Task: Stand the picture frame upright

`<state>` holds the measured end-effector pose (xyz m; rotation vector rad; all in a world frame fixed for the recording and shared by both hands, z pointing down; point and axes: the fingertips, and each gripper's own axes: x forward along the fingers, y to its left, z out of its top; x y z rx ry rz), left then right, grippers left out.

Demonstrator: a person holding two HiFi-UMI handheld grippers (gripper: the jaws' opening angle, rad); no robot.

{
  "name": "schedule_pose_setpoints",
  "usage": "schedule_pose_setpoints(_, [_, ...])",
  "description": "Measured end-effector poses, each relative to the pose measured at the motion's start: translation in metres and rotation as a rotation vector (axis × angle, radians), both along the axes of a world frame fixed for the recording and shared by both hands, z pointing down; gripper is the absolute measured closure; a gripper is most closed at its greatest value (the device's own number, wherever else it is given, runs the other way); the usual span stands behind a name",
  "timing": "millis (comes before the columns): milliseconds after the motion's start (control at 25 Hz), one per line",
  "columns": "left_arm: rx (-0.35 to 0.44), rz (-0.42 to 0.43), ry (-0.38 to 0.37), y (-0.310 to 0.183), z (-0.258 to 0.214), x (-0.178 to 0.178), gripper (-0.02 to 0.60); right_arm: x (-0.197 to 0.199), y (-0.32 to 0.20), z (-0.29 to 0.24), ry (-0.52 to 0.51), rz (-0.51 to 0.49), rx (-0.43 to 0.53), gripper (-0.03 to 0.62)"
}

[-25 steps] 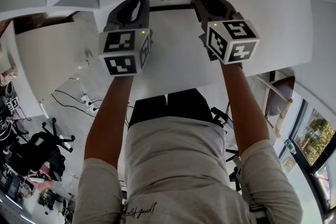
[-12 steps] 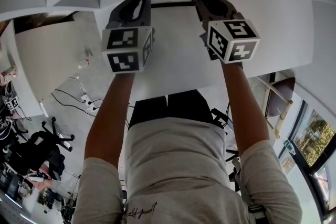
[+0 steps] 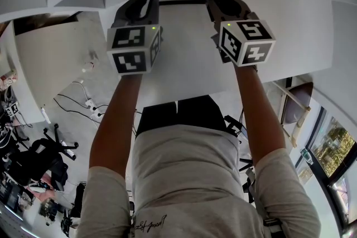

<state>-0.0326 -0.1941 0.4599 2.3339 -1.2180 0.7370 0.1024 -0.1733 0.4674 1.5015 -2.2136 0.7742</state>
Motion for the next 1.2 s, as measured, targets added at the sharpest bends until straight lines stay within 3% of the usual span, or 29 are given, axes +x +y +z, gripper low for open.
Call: schedule_pose_setpoints(1200, [-0.027, -0.011, 0.008, -0.006, 0.012, 0.002, 0.525, 0.003, -0.008, 0.008, -0.014, 0.009, -0.007, 0.53])
